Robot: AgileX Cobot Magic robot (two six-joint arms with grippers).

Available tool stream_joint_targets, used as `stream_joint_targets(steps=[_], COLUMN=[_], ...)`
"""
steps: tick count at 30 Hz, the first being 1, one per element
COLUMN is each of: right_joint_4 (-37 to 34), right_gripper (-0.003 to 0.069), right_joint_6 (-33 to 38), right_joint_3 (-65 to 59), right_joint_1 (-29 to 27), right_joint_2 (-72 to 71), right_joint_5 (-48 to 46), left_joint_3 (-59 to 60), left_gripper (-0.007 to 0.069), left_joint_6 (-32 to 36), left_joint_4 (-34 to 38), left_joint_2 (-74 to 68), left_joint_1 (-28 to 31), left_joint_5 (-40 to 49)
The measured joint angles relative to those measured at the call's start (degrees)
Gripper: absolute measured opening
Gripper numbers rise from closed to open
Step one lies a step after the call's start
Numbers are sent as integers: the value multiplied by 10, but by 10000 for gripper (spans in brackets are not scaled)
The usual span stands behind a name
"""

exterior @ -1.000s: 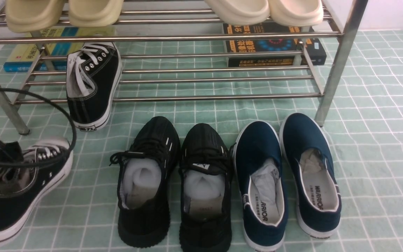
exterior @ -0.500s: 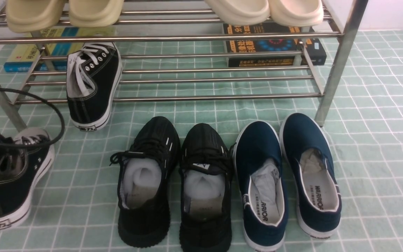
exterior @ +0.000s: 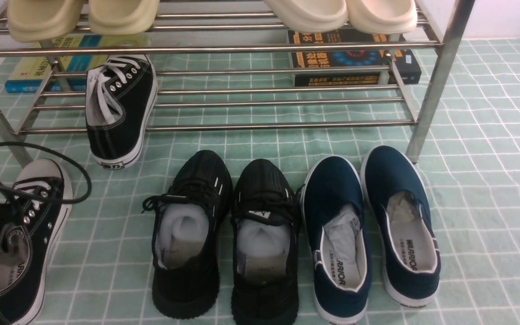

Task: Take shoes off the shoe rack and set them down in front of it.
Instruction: Use your left arm to remove the clamped shoe from the shoe rack and put it down, then use the right arm to clamp a shoe on the left side of the shoe rack

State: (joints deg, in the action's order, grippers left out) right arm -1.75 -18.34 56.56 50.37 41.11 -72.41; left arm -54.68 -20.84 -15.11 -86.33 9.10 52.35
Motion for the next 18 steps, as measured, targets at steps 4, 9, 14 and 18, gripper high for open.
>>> stream_joint_targets(steps=[4,9,14,18], right_joint_4=[-26,-61,-90,-137], right_gripper=[52,54,56,57], right_joint_6=[0,39,93,152], right_joint_3=[0,0,18,93], right_joint_1=[0,0,0,0], right_joint_2=[4,63,171,316], right_joint_5=[0,0,22,49], left_joint_3=[-4,-16,-17,-4], left_gripper=[237,239,98,1], left_joint_6=[4,14,23,27], left_joint_4=[-8,-11,-6,5], left_joint_2=[7,70,130,178], left_joint_1=[0,0,0,0], left_joint_5=[15,67,123,149])
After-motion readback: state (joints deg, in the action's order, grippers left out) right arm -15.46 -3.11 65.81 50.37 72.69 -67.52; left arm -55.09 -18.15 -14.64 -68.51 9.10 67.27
